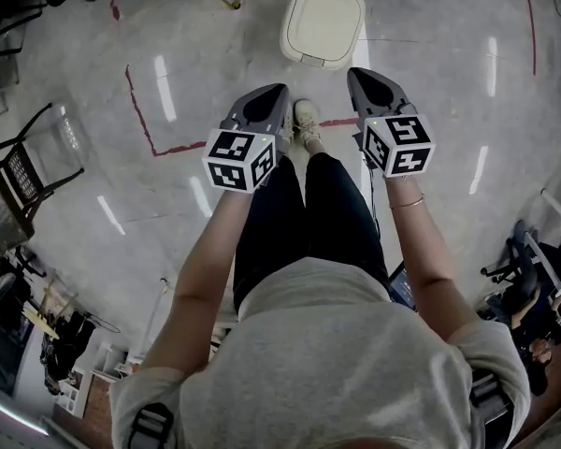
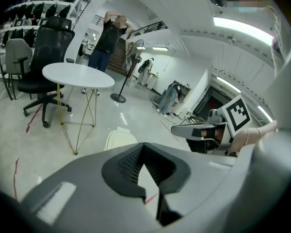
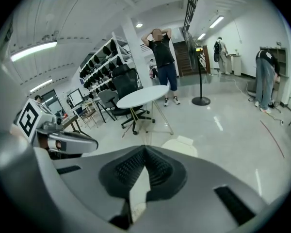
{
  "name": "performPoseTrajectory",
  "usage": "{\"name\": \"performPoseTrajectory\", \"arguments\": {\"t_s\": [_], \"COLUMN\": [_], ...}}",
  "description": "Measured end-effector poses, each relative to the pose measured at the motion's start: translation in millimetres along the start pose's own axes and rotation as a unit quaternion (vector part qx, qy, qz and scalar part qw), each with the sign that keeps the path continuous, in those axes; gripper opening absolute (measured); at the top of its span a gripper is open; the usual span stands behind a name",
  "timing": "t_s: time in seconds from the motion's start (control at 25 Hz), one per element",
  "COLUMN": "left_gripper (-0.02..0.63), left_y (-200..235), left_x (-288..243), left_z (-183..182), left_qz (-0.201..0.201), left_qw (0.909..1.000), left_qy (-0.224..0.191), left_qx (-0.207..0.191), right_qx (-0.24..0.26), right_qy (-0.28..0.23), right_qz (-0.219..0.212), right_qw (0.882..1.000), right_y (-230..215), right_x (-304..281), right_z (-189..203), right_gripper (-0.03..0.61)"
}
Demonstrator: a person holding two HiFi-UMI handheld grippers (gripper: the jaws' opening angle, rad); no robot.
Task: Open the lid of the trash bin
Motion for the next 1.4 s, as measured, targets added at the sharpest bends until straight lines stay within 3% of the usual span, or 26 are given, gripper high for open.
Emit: {"name": "performPoseTrajectory", "arguments": {"t_s": [0.12,0.28,0.6,0.92,1.16,1.4], "left_gripper": [0.009,0.009,0.009,0.009,0.009,0.009], "left_y": [18,44,75,103,118,124], "left_x": [-15,-49,-84,-117,-145,-166], "left_z": [-5,2,58,111,132,126], "left_qz": [0.010,0.011,0.008,0.008,0.004,0.009], "left_qw": [0.9998,0.9999,0.9982,0.9958,0.9957,0.9969], "left_qy": [-0.016,-0.008,0.057,0.083,0.078,0.057], "left_qx": [-0.002,-0.001,0.020,0.040,0.049,0.053], "right_qx": [0.020,0.028,-0.028,-0.038,-0.053,-0.045], "right_qy": [0.009,0.014,0.049,0.090,0.096,0.088], "right_qz": [0.001,-0.002,0.006,0.004,0.021,0.026], "right_qw": [1.000,1.000,0.998,0.995,0.994,0.995], "right_y": [-2,-13,-12,-2,-12,-23], "right_x": [-21,-54,-97,-140,-167,-190], "right_z": [4,17,85,156,180,176], "right_gripper": [0.008,0.008,0.008,0.008,0.008,0.008]}}
Point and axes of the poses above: the fingertips, and each gripper's own axes: x backward along the fingers, y to its left, z out of its underside, the point moved 8 cm from there along x, backward along the fingers, and after that the axes turned 5 degrees about x, right-handed, at the moved point
